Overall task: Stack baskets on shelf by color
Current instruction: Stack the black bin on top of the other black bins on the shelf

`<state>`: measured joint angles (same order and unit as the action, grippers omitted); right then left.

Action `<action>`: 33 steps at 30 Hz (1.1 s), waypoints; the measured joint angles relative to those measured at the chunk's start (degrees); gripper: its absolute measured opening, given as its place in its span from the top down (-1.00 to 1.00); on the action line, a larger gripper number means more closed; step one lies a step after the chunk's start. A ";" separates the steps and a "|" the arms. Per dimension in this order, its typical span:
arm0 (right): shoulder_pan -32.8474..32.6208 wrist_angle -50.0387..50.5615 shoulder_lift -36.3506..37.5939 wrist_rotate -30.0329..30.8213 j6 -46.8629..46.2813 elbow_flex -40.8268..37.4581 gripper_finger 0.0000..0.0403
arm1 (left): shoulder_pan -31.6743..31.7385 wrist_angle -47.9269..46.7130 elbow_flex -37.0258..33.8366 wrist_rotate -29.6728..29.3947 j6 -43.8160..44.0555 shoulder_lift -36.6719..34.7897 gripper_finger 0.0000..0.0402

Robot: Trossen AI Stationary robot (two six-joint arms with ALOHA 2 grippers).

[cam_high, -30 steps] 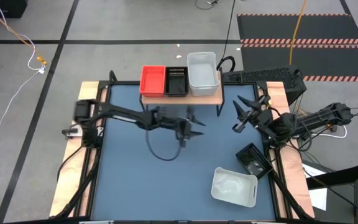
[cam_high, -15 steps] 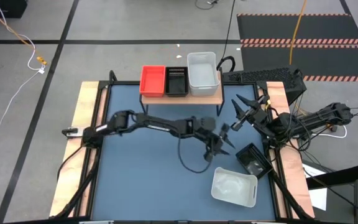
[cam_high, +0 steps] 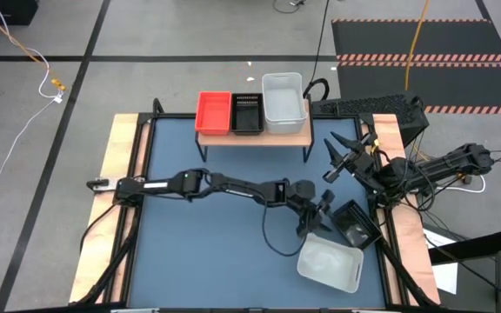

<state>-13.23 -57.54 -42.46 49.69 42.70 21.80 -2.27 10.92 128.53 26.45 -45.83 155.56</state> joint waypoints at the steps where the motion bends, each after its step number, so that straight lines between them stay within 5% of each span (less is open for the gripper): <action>1: 0.00 -0.01 0.00 -0.02 0.00 0.00 0.46 | 0.14 -0.16 0.06 -0.45 -0.62 0.49 0.10; 14: 0.00 -0.02 0.02 0.00 -0.02 0.00 0.46 | 1.13 0.88 0.35 -6.22 -4.02 2.72 0.14; 27: 0.00 0.19 0.02 0.00 -1.19 -0.02 0.46 | 0.75 -0.55 0.33 -8.94 -8.56 2.15 0.93; 33: 0.00 0.89 0.02 0.00 -1.29 -0.02 0.46 | 0.27 -6.22 0.19 -17.99 -8.10 -1.12 0.87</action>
<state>-13.23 -56.65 -42.44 49.69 41.41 21.78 -2.00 4.71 128.73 8.46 -53.93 154.44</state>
